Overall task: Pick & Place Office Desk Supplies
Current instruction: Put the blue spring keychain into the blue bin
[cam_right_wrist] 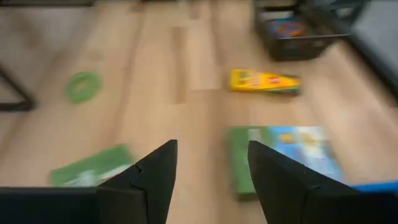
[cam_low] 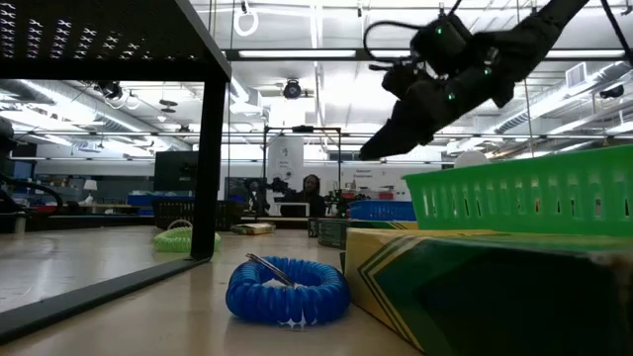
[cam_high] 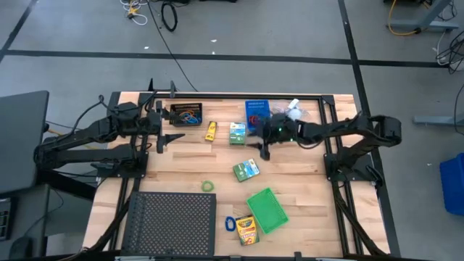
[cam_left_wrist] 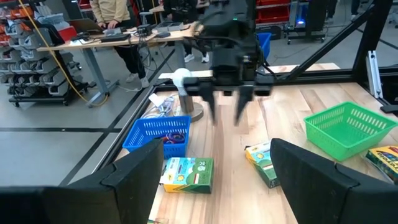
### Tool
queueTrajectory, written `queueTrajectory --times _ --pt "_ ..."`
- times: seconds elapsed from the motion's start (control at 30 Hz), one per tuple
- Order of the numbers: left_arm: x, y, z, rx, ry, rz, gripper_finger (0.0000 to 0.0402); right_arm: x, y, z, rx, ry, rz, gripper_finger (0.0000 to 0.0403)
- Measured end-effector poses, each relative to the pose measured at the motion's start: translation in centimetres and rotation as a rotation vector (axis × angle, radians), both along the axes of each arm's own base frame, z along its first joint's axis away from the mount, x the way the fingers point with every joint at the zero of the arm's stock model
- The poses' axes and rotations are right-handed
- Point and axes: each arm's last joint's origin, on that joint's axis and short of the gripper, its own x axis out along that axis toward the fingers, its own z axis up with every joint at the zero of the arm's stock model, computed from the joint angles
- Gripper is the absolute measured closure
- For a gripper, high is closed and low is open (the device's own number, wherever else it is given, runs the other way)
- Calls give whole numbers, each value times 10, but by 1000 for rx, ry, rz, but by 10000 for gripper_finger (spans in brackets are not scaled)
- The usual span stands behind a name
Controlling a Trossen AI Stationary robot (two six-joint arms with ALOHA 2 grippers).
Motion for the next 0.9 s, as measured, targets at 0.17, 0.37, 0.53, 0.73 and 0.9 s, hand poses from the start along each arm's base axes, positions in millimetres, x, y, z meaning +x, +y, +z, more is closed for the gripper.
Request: queueTrajectory --times 0.17,0.37,0.53,0.73,0.9 --pt "0 0 0 -11 -3 2 98 13 40 13 -16 92 93 197" --pt "0 0 0 -17 -3 3 98 22 81 32 -11 75 194 197" --pt "0 0 0 -46 -9 13 98 25 109 34 29 80 253 197" --pt "13 4 -8 -159 41 29 98 38 130 7 69 121 270 197" --pt "36 7 -26 -217 179 34 98 58 157 -18 92 218 317 197"
